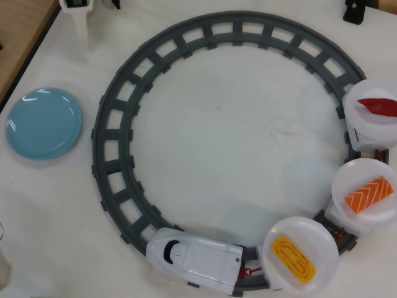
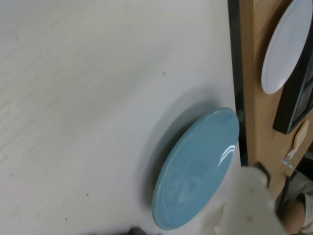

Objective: Pick up the sushi from the Shinkansen and put it on the blue dish

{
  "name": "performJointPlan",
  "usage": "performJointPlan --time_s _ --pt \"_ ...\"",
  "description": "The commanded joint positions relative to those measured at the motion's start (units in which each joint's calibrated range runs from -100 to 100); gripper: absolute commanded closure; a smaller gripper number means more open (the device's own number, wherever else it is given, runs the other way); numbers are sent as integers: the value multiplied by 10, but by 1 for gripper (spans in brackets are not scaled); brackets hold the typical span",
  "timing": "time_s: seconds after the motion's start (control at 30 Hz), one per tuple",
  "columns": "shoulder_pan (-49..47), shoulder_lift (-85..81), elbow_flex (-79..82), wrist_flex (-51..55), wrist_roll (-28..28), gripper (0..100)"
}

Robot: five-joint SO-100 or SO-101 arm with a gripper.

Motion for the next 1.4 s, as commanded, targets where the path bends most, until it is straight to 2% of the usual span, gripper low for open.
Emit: performJointPlan --time_s 0.0,1.23,1.37 --pt "4 -3 -26 2 -4 80" --pt "6 -3 -29 3 -4 80" --pt "56 -3 -35 3 -4 80"
